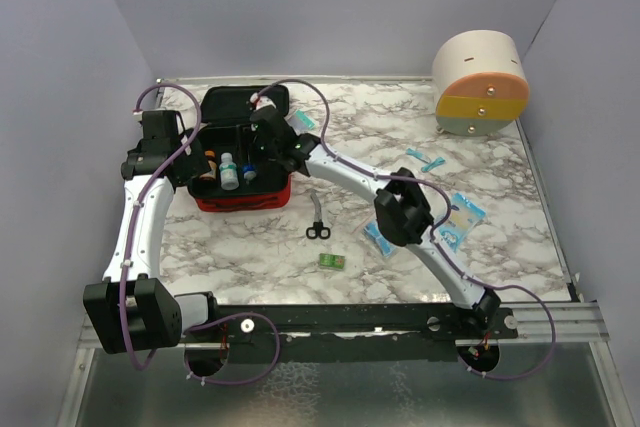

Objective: Organize the medicine kit
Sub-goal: Place the medical item at the medicine box, then pick up the medical item at the center of the board.

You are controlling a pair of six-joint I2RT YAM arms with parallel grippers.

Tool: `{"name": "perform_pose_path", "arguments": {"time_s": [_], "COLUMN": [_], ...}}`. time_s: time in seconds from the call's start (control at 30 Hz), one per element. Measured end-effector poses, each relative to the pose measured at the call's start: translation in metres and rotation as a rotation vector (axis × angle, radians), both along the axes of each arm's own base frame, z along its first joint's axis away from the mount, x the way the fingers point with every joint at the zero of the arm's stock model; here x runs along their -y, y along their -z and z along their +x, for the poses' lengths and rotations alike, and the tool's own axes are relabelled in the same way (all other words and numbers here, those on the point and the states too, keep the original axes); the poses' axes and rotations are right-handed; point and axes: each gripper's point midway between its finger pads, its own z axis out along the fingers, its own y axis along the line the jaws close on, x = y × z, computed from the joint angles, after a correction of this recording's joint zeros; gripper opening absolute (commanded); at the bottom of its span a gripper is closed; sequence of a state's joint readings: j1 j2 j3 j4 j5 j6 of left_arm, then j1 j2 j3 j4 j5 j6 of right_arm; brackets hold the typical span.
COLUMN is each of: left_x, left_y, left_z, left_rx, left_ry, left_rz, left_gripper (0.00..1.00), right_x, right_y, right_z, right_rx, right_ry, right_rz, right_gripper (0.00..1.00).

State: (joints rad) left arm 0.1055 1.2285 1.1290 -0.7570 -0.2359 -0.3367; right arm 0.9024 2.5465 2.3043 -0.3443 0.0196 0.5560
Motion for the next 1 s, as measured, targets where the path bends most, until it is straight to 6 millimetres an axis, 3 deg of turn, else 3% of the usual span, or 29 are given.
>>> {"name": "perform_pose_path", "arguments": {"time_s": [0.1,0.17,0.33,0.43,0.53,0.7,0.87,1.0], "left_x": [0.005,0.009,0.027,0.048,0.084,0.145,0.188,0.215], "left_y": [0.0,-0.001,-0.017,-0.034,-0.048,-0.057,-0.032,-0.007], "left_z": [0.004,0.009,0.047,0.081,0.118,0.176,0.202,0.209], "left_rx": [0.001,0.002,0.029,0.06,0.087,0.12,0.078,0.027], "left_ry": [0.051,0.091,0.221,0.338,0.49,0.698,0.842,0.949], "left_rz": [-0.009,-0.014,-0.019,0.002,0.04,0.08,0.101,0.138], "left_gripper": [0.99,0.99,0.99,0.99,0.99,0.99,0.99,0.99], "right_x": [0.014,0.037,0.119,0.174,0.222,0.269,0.315,0.349], "right_y": [-0.027,-0.056,-0.134,-0.156,-0.148,-0.106,-0.083,-0.1], "right_z": [0.014,0.033,0.088,0.111,0.122,0.119,0.097,0.08], "right_rx": [0.029,0.058,0.153,0.175,0.156,0.074,0.01,0.022], "right_ry": [0.039,0.093,0.276,0.389,0.482,0.559,0.62,0.671], "right_rz": [0.022,0.045,0.108,0.125,0.098,0.011,-0.066,-0.065], "right_gripper": [0.58,0.62,0.64,0.65,0.66,0.76,0.81,0.81]}}
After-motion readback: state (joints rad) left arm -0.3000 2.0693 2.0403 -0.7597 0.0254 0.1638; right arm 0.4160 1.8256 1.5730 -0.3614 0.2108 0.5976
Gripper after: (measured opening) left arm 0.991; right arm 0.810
